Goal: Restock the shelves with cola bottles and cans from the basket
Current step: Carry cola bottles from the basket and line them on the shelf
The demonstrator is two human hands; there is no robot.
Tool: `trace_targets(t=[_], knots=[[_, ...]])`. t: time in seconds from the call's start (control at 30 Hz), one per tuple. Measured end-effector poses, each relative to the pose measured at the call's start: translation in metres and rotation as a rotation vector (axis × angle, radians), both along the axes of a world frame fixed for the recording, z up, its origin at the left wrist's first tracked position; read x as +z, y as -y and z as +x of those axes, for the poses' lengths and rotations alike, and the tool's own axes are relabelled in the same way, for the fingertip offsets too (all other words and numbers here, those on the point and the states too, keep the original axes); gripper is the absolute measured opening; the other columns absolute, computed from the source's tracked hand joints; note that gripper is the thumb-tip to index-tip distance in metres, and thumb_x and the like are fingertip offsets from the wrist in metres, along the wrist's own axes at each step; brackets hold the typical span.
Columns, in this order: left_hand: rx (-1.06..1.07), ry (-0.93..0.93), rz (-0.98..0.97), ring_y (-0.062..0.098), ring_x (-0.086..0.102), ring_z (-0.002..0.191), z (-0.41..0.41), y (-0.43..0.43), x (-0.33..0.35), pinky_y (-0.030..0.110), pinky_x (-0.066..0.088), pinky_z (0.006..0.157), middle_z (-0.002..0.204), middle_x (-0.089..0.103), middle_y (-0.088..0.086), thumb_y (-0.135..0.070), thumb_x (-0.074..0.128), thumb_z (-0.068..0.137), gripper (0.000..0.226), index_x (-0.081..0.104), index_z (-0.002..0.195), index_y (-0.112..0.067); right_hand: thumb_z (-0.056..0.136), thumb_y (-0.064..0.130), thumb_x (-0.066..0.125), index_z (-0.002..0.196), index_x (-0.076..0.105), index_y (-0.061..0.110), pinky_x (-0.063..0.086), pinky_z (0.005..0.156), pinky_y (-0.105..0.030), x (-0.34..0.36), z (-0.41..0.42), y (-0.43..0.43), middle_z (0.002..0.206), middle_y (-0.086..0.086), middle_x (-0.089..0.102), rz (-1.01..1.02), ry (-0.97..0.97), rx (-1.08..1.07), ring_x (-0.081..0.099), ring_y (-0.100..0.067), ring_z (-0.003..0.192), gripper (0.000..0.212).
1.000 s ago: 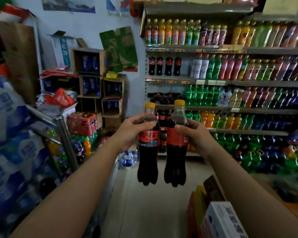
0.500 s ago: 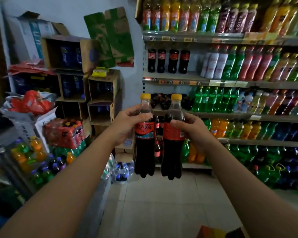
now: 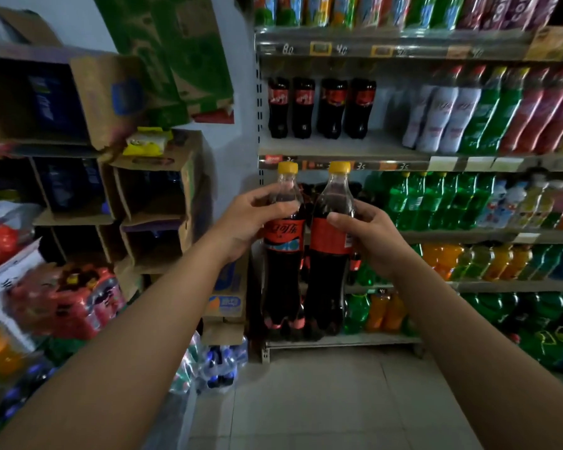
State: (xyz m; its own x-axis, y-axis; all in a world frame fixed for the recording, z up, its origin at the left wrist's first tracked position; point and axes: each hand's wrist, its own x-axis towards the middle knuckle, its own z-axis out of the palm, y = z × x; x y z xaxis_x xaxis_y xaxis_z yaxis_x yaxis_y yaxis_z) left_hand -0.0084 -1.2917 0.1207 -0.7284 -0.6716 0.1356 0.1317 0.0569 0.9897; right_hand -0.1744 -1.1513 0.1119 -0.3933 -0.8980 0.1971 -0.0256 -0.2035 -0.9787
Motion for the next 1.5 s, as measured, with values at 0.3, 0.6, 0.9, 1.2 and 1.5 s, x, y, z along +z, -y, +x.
trace_targets(t=[0.3, 0.6, 0.9, 1.2, 1.5], knots=[[-0.017, -0.064, -0.026, 0.02, 0.068, 0.102, -0.11, 0.113, 0.012, 0.032, 0.055, 0.084, 0.11, 0.07, -0.001, -0.017, 0.074, 0.072, 0.039, 0.069, 0.11, -0.025, 0.067, 0.024, 0.078, 0.105, 0.07, 0.015, 0.055, 0.075, -0.035, 0.006, -0.114, 0.116, 0.095, -0.003, 0.074, -0.009, -0.042, 0.013, 0.071, -0.02, 0.085, 0.039], [-0.03, -0.183, -0.089, 0.021, 0.069, 0.101, -0.204, 0.212, 0.076, 0.034, 0.057, 0.082, 0.113, 0.069, 0.004, -0.017, 0.074, 0.073, 0.043, 0.066, 0.115, -0.021, 0.074, 0.02, 0.07, 0.101, 0.067, 0.02, 0.055, 0.064, -0.024, 0.077, -0.214, 0.225, 0.081, 0.006, 0.071, -0.101, -0.148, 0.134, 0.068, -0.009, 0.074, 0.027], [-0.118, -0.269, -0.23, 0.025, 0.064, 0.11, -0.252, 0.298, 0.131, 0.038, 0.053, 0.093, 0.122, 0.065, 0.01, -0.017, 0.078, 0.074, 0.055, 0.058, 0.126, -0.011, 0.061, 0.035, 0.084, 0.114, 0.066, 0.013, 0.055, 0.073, -0.031, 0.119, -0.275, 0.317, 0.1, -0.002, 0.071, -0.246, -0.138, 0.187, 0.069, -0.017, 0.091, 0.06], [-0.285, -0.167, -0.365, 0.026, 0.057, 0.124, -0.269, 0.366, 0.117, 0.043, 0.045, 0.105, 0.129, 0.062, 0.01, -0.017, 0.077, 0.066, 0.06, 0.06, 0.123, -0.014, 0.061, 0.024, 0.087, 0.127, 0.058, 0.014, 0.05, 0.096, -0.042, 0.111, -0.304, 0.367, 0.121, -0.01, 0.066, -0.296, -0.27, 0.262, 0.06, -0.029, 0.117, 0.073], [-0.247, -0.2, -0.319, 0.023, 0.059, 0.121, -0.277, 0.416, 0.101, 0.032, 0.051, 0.096, 0.126, 0.066, 0.007, -0.02, 0.085, 0.059, 0.062, 0.067, 0.118, -0.023, 0.064, 0.001, 0.081, 0.123, 0.06, 0.022, 0.052, 0.093, -0.035, 0.095, -0.315, 0.401, 0.117, -0.005, 0.07, -0.242, -0.315, 0.183, 0.064, -0.022, 0.114, 0.066]])
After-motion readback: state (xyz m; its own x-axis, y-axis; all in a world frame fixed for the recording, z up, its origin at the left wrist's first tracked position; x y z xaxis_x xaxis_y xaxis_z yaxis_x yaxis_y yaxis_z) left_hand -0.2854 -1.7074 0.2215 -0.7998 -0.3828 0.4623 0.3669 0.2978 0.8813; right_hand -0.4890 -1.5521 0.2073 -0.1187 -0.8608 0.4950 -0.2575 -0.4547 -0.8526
